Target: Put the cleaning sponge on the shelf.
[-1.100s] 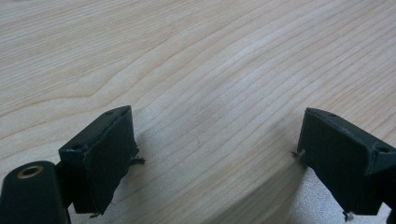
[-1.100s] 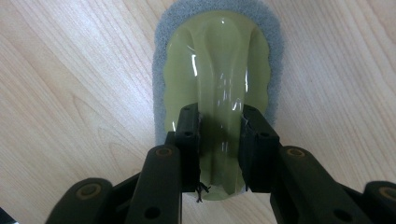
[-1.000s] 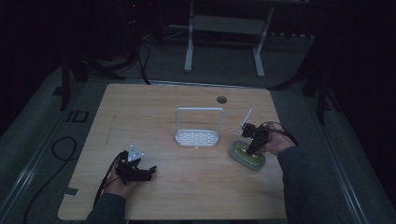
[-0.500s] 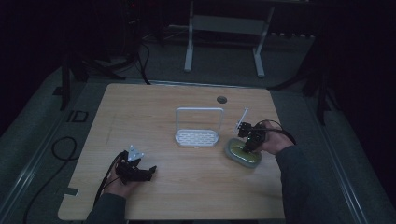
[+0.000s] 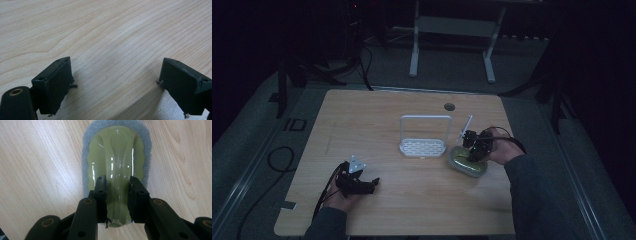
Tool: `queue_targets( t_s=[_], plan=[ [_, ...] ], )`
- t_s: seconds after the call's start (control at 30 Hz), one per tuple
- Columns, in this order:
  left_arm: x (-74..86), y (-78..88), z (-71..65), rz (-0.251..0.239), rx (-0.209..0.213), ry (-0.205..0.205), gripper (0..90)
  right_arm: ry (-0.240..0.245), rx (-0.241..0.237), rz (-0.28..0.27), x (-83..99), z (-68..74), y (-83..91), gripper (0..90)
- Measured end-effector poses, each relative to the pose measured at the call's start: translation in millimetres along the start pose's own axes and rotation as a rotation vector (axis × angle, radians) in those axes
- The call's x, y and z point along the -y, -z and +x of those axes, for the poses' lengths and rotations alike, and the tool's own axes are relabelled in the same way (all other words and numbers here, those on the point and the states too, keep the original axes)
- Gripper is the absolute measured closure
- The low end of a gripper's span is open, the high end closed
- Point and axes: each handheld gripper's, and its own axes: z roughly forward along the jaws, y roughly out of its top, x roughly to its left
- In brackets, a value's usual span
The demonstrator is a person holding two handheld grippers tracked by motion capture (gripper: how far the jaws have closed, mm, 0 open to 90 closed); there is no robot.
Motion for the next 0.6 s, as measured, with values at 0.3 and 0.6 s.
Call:
queue_targets(
  t_s=[0.3, 0.6],
  plan=[
    [0.0, 0.0, 0.0, 0.000, 0.001, 0.000, 11.5, 0.032, 0.010, -0.018, -9.8, 3.1, 4.9, 71.7],
    [0.0, 0.0, 0.0, 0.000, 0.000, 0.001, 11.5, 0.056, 0.016, -0.030, -17.5, 7.7, 7.1, 71.7]
  ],
)
